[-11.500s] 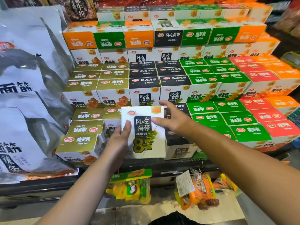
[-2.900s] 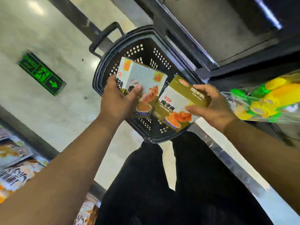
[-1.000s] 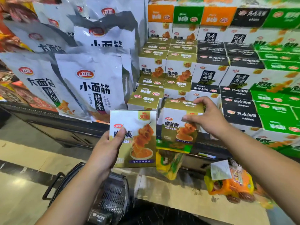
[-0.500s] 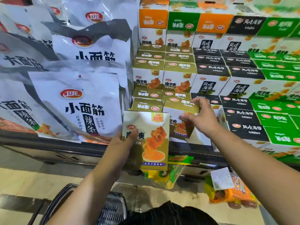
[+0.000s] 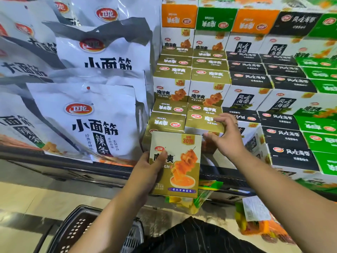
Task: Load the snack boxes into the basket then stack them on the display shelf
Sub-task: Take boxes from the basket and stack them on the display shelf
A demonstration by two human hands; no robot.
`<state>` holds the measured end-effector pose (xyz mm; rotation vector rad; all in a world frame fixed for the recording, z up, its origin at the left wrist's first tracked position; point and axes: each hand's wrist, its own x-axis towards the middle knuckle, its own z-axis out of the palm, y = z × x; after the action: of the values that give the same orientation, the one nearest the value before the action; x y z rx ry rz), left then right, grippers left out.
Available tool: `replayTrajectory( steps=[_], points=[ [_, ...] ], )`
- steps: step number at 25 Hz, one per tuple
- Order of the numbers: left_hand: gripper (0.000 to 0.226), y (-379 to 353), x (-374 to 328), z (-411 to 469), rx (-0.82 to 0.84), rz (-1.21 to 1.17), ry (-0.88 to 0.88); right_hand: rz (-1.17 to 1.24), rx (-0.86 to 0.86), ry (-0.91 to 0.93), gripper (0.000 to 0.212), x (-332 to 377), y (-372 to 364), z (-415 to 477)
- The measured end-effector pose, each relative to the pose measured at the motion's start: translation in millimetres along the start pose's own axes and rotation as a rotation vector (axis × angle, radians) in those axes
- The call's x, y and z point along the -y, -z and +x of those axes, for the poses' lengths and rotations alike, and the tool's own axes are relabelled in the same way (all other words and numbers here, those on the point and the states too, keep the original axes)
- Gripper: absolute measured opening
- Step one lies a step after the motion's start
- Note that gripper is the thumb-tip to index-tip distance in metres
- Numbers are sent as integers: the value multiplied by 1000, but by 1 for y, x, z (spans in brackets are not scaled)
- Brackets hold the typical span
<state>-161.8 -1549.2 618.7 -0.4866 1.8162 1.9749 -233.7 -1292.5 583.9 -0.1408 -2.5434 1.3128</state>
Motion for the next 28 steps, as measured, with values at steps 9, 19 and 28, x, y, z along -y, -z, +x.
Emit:
replayTrajectory(
  steps=[9,19,28],
  points=[
    [55,-13,3,5,-26,12,-14,-51,-19,126,51,-36,-23,-10],
    [50,-16,4,5,16,4,-24,-376,44,37,60,-26,-24,-11],
    [43,-30,5,0,52,76,-15,-110,143,29,52,-18,6,-19]
  ],
)
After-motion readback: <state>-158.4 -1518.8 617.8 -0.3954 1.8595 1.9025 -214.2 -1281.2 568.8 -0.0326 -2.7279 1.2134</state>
